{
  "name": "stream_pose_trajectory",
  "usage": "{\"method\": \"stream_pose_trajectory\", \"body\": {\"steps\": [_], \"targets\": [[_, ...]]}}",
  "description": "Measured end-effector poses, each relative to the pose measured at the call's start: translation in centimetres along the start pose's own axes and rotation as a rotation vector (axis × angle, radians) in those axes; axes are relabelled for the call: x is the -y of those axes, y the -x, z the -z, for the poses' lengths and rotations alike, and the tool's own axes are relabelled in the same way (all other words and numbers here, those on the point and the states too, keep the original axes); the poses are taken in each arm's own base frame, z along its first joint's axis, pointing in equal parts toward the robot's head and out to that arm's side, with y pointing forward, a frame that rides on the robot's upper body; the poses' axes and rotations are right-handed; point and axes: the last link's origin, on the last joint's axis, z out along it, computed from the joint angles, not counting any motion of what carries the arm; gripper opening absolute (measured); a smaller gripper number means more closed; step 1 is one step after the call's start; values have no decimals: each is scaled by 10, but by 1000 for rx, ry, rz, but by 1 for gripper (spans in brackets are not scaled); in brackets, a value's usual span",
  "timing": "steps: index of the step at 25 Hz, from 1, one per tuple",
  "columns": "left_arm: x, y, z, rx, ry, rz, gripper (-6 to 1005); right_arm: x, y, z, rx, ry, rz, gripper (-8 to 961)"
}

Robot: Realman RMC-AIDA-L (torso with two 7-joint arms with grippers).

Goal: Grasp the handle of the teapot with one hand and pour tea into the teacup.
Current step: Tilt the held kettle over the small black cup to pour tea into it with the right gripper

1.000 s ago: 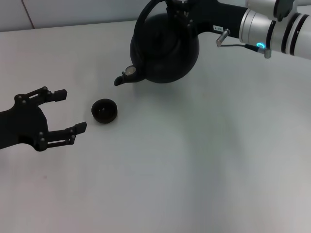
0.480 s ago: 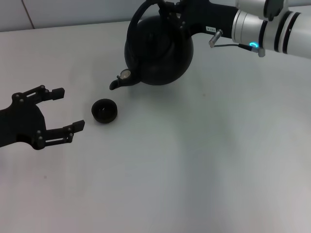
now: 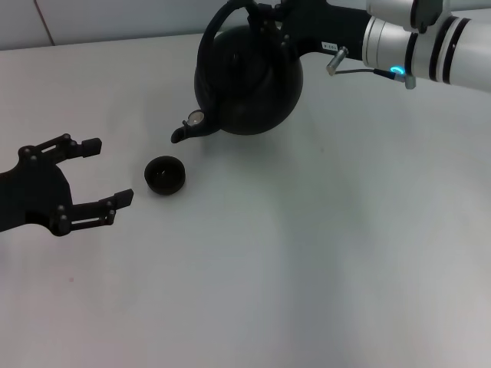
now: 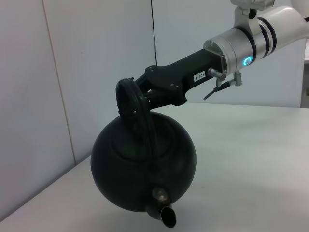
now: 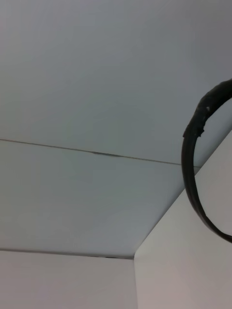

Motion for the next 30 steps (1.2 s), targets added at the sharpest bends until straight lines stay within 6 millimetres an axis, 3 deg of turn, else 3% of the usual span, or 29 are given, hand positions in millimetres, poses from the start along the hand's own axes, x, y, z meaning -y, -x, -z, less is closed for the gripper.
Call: {"method": "stream_pose_trajectory", "body": {"steps": [30], "targets": [[1,0,0,1,-4,-7,870,-2,9,-7,3,23,40,126]]}}
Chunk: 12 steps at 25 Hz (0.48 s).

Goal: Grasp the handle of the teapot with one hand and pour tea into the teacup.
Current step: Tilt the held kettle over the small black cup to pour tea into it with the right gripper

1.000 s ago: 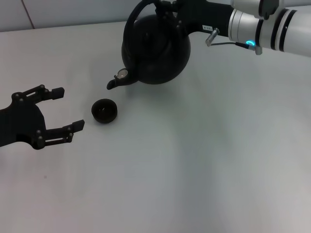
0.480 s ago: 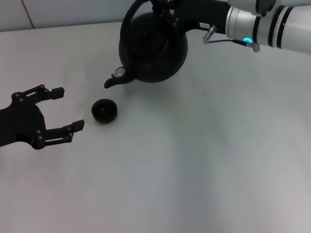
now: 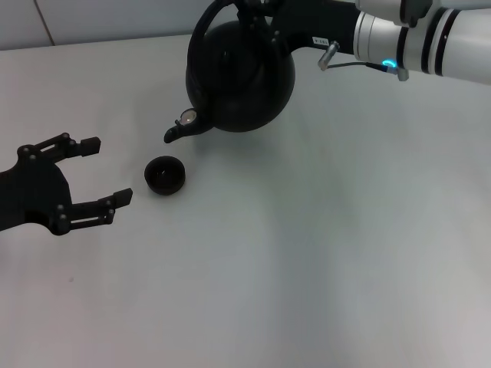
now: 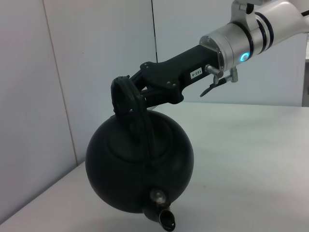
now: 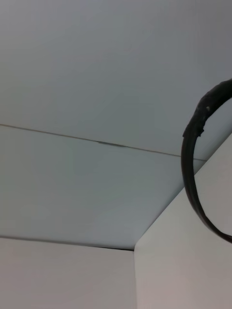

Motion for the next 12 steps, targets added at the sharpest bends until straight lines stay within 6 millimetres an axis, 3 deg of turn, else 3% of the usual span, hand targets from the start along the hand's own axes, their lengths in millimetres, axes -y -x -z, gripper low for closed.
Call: {"method": "stream_pose_trajectory", "body": {"steps": [12], "targets": [[0,0,0,1,-3,0,870,0,1,-4,-8,-7,19,125]]}}
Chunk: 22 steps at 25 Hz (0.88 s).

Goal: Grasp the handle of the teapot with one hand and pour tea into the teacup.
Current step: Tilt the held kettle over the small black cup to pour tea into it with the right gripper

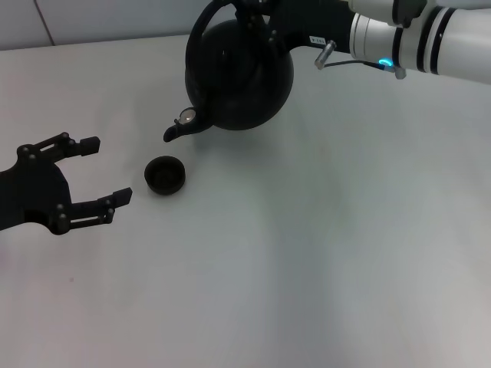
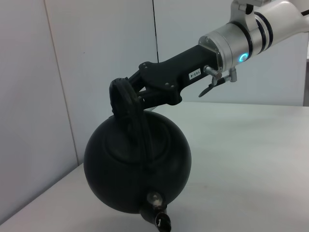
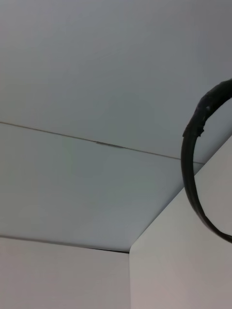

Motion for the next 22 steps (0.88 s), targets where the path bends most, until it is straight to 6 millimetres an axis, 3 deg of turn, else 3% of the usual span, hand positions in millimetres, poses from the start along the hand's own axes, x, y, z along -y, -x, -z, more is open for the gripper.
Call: {"method": "stream_pose_trajectory", "body": {"steps": [22], "targets": [[1,-1,-1,-2,0,-4,870,-2,2,-3,1,10,9,126]]}}
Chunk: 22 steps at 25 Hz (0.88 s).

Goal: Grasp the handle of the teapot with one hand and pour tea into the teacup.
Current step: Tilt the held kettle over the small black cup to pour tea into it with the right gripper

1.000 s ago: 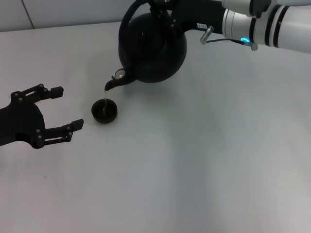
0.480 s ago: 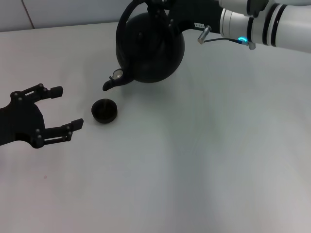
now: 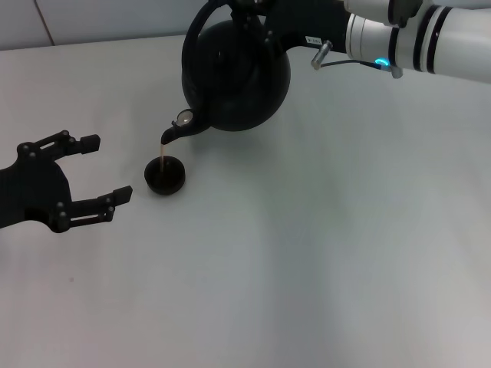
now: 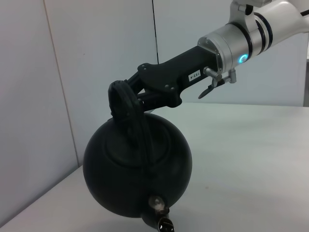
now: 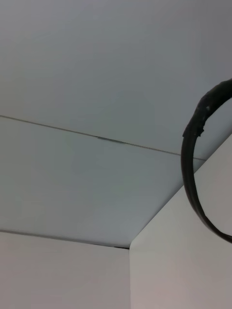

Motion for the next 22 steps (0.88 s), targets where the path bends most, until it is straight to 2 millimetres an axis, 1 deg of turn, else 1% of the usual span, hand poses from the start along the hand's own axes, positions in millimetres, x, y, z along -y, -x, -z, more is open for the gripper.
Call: {"method": "stream_pose_trajectory", "body": {"steps": [22], "targets": [[3,0,1,2,-9,-12,870,0,0,0,0,0,1,125]]}}
